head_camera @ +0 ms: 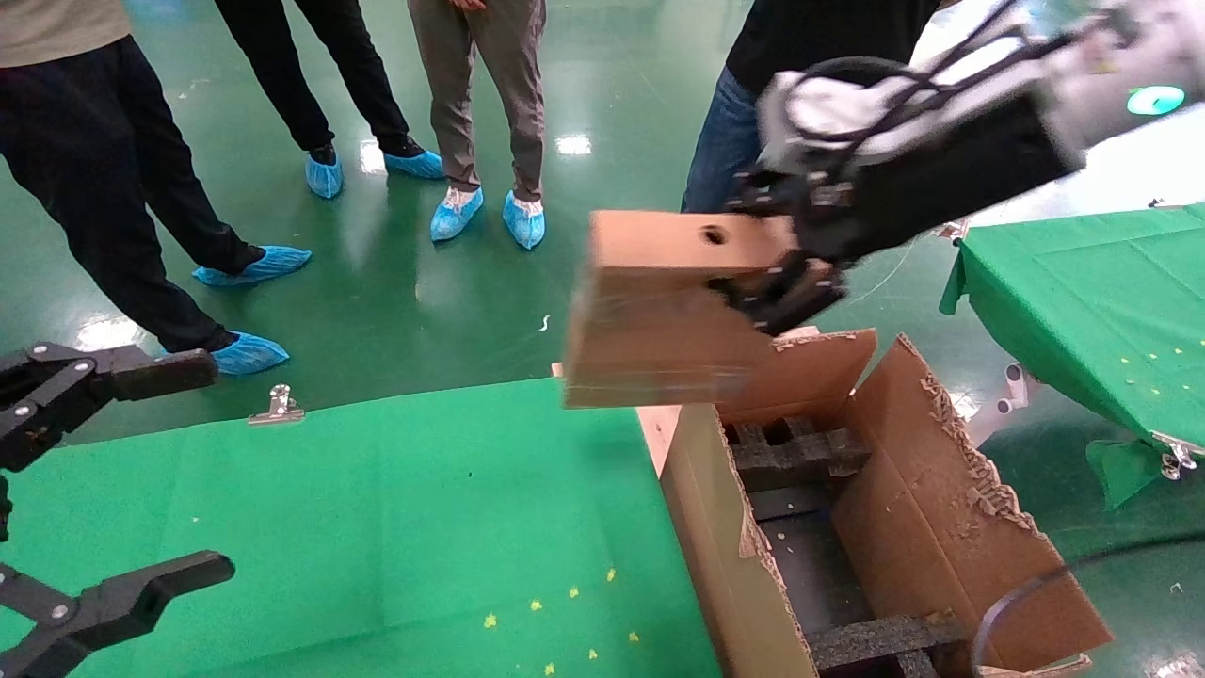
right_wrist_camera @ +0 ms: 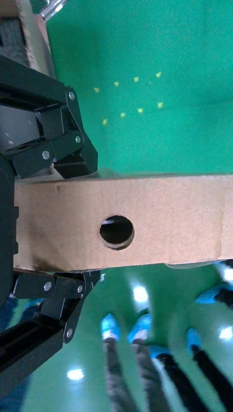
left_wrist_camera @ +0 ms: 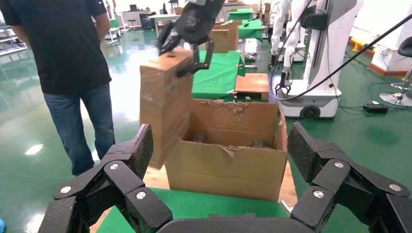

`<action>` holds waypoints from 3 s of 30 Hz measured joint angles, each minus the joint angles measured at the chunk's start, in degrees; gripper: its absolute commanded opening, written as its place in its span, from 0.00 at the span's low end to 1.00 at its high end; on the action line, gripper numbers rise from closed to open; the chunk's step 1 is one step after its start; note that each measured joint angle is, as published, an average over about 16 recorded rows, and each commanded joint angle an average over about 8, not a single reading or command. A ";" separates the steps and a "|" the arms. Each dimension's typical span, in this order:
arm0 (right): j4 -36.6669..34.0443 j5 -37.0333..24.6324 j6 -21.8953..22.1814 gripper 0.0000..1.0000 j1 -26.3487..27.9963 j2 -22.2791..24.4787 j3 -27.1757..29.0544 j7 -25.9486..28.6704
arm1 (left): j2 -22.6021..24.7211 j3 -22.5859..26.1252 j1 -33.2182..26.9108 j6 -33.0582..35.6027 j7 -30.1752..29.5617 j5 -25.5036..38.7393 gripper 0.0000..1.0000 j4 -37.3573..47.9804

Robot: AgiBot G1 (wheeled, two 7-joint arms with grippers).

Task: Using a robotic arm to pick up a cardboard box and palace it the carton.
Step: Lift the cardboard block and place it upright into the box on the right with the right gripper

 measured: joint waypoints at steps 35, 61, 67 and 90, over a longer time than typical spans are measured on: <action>10.53 -1.83 0.71 0.00 9.91 23.38 -19.02 6.58 | -0.01 0.00 0.01 -0.02 0.01 -0.02 1.00 0.01; 26.95 -8.40 16.41 0.00 6.04 31.11 -21.92 39.65 | -0.01 0.01 0.01 -0.02 0.01 -0.02 1.00 0.02; 35.20 -14.69 23.03 0.00 4.59 33.61 -23.54 57.84 | -0.01 0.01 0.01 -0.02 0.01 -0.02 1.00 0.02; 40.82 -24.75 27.80 0.00 -0.06 30.73 -27.72 90.14 | -0.01 0.01 0.02 -0.04 0.02 -0.02 1.00 0.04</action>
